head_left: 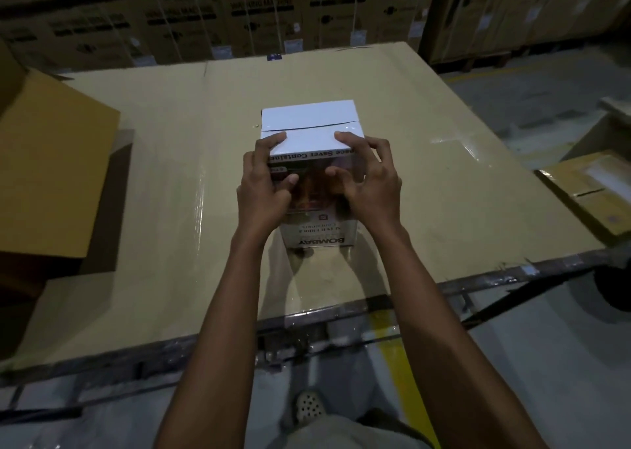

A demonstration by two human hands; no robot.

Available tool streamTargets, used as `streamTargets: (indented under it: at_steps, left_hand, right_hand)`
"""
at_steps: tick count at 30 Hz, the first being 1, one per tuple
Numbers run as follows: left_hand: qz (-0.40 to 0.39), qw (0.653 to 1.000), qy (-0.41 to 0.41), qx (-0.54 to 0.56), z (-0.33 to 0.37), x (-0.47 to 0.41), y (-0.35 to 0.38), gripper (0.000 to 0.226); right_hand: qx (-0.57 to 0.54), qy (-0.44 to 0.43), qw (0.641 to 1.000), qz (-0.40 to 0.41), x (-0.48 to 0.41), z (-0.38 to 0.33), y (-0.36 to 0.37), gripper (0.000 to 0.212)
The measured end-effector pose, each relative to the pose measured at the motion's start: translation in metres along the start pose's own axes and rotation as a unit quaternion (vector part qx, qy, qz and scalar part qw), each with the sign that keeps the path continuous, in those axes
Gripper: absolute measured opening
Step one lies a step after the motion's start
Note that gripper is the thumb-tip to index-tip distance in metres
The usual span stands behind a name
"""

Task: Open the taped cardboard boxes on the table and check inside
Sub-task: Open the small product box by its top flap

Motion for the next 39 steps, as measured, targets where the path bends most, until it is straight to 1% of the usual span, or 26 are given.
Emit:
streamTargets:
  at_steps: [10, 17, 19, 22, 24, 26, 29, 32, 34, 36, 37, 38, 39]
  left_hand:
    - [0.0, 1.0, -0.006, 0.001, -0.012, 0.082, -0.043, 0.067]
    - [-0.005, 1.0, 0.012, -0.008, -0.025, 0.126, -0.07, 0.067]
    - [-0.013, 1.0, 0.023, -0.013, -0.025, 0.135, -0.077, 0.067]
    - [-0.044, 0.999, 0.03, 0.005, -0.03, 0.135, -0.084, 0.068]
    - [-0.066, 0.997, 0.029, 0.026, -0.039, 0.13, -0.088, 0.071]
    - [-0.088, 0.995, 0.026, 0.043, -0.047, 0.124, -0.094, 0.072]
    - [-0.12, 0.99, 0.039, 0.062, -0.052, 0.11, -0.104, 0.072]
    - [-0.137, 0.988, 0.034, 0.068, -0.059, 0.094, -0.113, 0.073]
    - [-0.122, 0.99, 0.026, 0.065, -0.069, 0.085, -0.121, 0.073]
    - [-0.082, 0.994, 0.037, 0.068, -0.075, 0.089, -0.13, 0.071]
    - [-0.063, 0.994, 0.033, 0.087, -0.079, 0.096, -0.133, 0.073]
    - [-0.039, 0.992, 0.006, 0.119, -0.087, 0.106, -0.134, 0.075]
    - [-0.006, 0.986, -0.042, 0.161, -0.102, 0.117, -0.132, 0.074]
  right_hand:
    - [-0.015, -0.001, 1.0, -0.012, 0.062, -0.06, -0.027, 0.05]
    - [-0.016, 0.001, 1.0, -0.016, 0.104, -0.099, -0.044, 0.05]
    - [-0.016, 0.011, 1.0, -0.007, 0.115, -0.108, -0.05, 0.05]
    - [-0.021, 0.025, 0.999, 0.001, 0.125, -0.118, -0.053, 0.049]
    - [-0.015, 0.028, 0.999, 0.007, 0.132, -0.125, -0.053, 0.053]
    - [-0.013, 0.034, 0.999, 0.018, 0.142, -0.131, -0.051, 0.062]
    - [-0.056, 0.057, 0.996, 0.026, 0.159, -0.142, -0.041, 0.072]
    - [-0.117, 0.055, 0.992, 0.005, 0.171, -0.153, -0.026, 0.079]
    - [-0.17, 0.081, 0.982, 0.005, 0.175, -0.151, -0.018, 0.083]
    - [-0.205, 0.131, 0.97, 0.029, 0.178, -0.144, -0.017, 0.081]
    - [-0.208, 0.15, 0.966, 0.046, 0.179, -0.139, -0.018, 0.078]
    - [-0.201, 0.163, 0.964, 0.06, 0.18, -0.134, -0.021, 0.076]
    - [-0.19, 0.172, 0.964, 0.073, 0.18, -0.128, -0.023, 0.073]
Point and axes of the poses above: each hand's wrist, its own x-axis away from the middle knuckle, its own y-axis out of the palm, z = x × y, the point moved 9 cm from there along -x, towards the middle knuckle, and after that the axes turned 14 degrees about -y, right-handed, at the moved point
